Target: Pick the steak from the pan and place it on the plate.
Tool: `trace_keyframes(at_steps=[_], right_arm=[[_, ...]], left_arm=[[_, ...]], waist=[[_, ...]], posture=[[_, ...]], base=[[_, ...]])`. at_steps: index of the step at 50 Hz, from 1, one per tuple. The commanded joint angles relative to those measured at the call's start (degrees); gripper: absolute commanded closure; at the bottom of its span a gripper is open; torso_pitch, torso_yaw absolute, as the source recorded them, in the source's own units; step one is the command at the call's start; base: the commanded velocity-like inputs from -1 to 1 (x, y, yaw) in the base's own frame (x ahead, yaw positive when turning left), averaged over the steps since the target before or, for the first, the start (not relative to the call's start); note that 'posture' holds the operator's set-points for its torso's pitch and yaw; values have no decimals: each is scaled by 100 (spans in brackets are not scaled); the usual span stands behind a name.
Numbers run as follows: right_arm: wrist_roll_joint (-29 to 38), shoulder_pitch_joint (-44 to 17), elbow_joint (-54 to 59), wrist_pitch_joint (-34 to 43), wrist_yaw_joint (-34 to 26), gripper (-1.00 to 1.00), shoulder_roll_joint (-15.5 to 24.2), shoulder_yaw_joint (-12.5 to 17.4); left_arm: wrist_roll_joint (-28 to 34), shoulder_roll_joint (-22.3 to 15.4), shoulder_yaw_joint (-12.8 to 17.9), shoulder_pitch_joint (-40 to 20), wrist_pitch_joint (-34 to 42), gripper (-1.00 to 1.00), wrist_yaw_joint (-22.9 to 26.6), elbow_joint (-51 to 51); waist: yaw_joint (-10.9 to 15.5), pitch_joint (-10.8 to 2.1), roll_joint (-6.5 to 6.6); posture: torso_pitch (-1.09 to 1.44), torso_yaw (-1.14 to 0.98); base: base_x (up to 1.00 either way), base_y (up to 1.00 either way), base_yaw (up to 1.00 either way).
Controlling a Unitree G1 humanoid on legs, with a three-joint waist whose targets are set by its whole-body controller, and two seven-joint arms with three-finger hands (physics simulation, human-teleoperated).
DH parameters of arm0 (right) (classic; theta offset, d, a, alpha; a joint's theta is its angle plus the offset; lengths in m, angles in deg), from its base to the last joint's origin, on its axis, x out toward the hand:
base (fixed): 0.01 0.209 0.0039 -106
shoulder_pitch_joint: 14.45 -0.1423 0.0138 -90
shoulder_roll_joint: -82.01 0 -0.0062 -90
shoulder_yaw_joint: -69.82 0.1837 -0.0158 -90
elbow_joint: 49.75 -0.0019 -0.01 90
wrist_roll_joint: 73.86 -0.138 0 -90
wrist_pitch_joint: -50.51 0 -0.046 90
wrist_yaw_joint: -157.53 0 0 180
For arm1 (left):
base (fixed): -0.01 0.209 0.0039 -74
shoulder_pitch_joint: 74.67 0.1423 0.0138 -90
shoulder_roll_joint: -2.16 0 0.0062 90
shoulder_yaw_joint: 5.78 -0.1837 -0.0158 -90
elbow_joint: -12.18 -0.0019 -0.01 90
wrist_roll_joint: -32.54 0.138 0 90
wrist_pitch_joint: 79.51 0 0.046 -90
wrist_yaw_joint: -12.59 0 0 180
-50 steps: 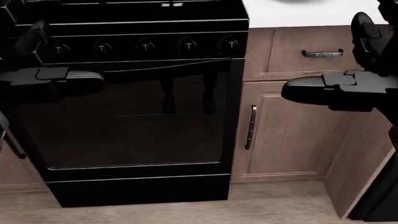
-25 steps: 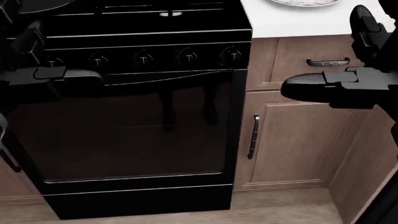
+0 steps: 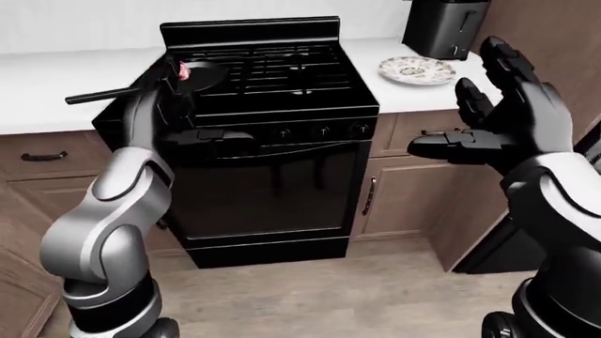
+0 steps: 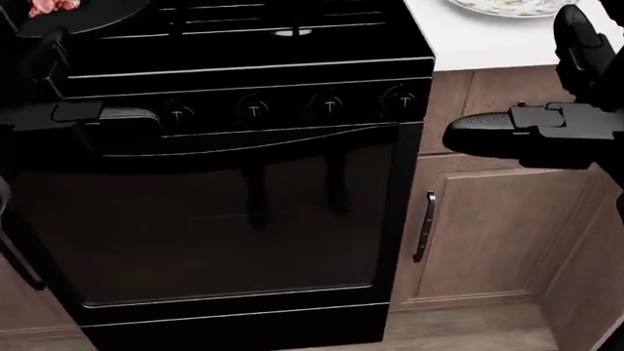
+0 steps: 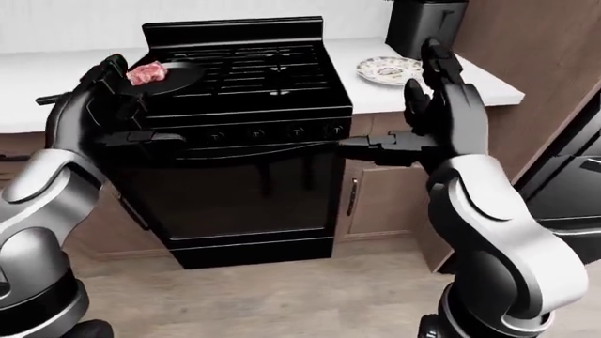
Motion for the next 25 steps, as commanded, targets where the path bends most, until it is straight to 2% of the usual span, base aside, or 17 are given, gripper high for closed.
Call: trace_keyframes(at_steps=[1, 2, 3, 4, 6, 10, 13, 15, 17, 18, 21, 23, 25], right_arm=[[-63, -153, -110, -95, 0, -100, 38, 15], [-47, -114, -104, -136, -13, -100, 41, 1], [-52, -134, -108, -113, -4, -100, 53, 1], [-68, -164, -106, -88, 8, -100, 58, 16], [-55, -133, -90, -136, -7, -100, 69, 10], [-42, -125, -80, -158, -13, -100, 67, 0], [-20, -113, -71, -188, -22, -100, 66, -8], [-29, -119, -83, -162, -14, -100, 61, -4], [-27, -114, -87, -170, -15, -100, 53, -18], [-30, -117, -88, -164, -18, -100, 56, -10], [-49, -140, -86, -144, -11, -100, 72, 18], [-78, -165, -89, -113, 5, -100, 76, 36], [-93, -166, -81, -123, 15, -100, 84, 35]], left_arm=[[25, -83, 102, -139, -121, -100, -31, 82], [23, -86, 110, -139, -127, -100, -35, 77], [10, -94, 115, -158, -103, -100, -49, 87], [15, -98, 107, -151, -126, -100, -40, 73], [17, -96, 97, -143, -136, -100, -36, 62], [-3, -108, 107, -152, -118, -100, -44, 75], [-8, -107, 110, -137, -133, -100, -34, 74], [-20, -103, 114, -138, -135, -100, -45, 56], [-28, -112, 113, -146, -115, -100, -53, 70], [-33, -117, 122, -146, -118, -100, -50, 66], [-49, -118, 113, -138, -120, -100, -58, 72], [-50, -120, 115, -147, -122, -100, -59, 56], [-25, -130, 84, -120, -127, -100, -40, 95]], waist=[[9, -162, 126], [39, -240, 396], [69, -144, 49], [61, -129, 143], [104, -170, 29], [118, -111, -208], [143, -78, -424], [165, -130, -694], [115, -126, -556], [138, -127, -622], [114, -169, -543], [98, -106, -420], [67, -60, -237]], posture=[[0, 0], [0, 0], [0, 0], [0, 0], [0, 0], [0, 0], [0, 0], [0, 0], [0, 0], [0, 0], [0, 0], [0, 0], [0, 0]], base=[[12, 26, 0], [12, 25, 0], [12, 25, 0], [12, 25, 0], [12, 25, 0], [12, 25, 0], [12, 23, 0], [13, 23, 0], [12, 20, 0], [12, 18, 0], [12, 19, 0], [13, 17, 0], [12, 15, 0]])
